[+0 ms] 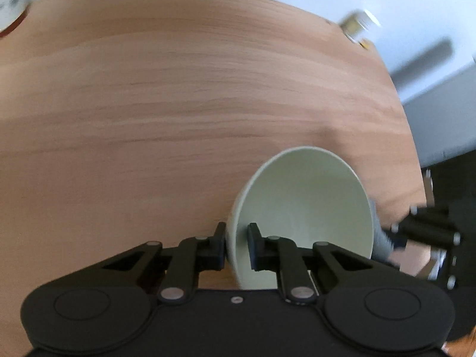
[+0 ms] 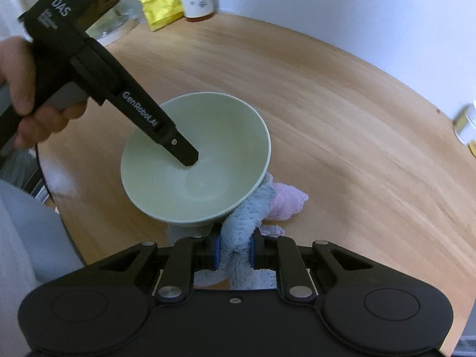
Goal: Clean bowl
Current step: 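Lift the bowl by the rim with the left tool while the right tool wipes its underside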
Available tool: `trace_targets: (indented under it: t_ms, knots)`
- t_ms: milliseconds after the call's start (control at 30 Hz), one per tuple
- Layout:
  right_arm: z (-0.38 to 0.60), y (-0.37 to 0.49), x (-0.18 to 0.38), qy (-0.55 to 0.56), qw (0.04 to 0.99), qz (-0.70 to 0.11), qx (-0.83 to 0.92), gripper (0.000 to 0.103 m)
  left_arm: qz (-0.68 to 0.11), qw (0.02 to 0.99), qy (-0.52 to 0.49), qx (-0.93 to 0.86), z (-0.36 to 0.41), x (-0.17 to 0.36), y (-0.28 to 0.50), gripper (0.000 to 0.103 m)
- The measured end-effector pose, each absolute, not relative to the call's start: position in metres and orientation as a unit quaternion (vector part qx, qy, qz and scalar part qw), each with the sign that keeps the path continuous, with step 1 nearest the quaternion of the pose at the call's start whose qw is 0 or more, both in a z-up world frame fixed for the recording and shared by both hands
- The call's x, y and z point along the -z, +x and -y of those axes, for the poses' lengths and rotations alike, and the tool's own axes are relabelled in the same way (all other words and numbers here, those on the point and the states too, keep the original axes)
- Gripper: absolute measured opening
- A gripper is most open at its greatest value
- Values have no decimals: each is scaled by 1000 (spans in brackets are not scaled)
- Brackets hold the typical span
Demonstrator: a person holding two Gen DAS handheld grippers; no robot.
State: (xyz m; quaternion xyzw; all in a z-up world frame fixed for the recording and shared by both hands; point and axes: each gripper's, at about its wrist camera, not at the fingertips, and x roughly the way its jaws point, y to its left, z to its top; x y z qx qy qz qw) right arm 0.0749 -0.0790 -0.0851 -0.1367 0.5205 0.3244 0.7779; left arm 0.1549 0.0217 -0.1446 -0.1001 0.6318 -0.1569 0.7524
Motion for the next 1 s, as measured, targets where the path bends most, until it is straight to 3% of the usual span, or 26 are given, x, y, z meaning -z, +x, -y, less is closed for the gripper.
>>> trace_targets:
  t_ms: [500,867,1000]
  knots:
    - [67,58,90,-75,786,-561,-248,20,-620,762,-126,136,-28,142,142,13]
    - [76,59,95,101,763,-590,-244,19,-615,763,-132,145,-29,139,142,15]
    - [83,56,96,108,774,-583,-222,19,-619,759,-139,146,-32,141,145,17]
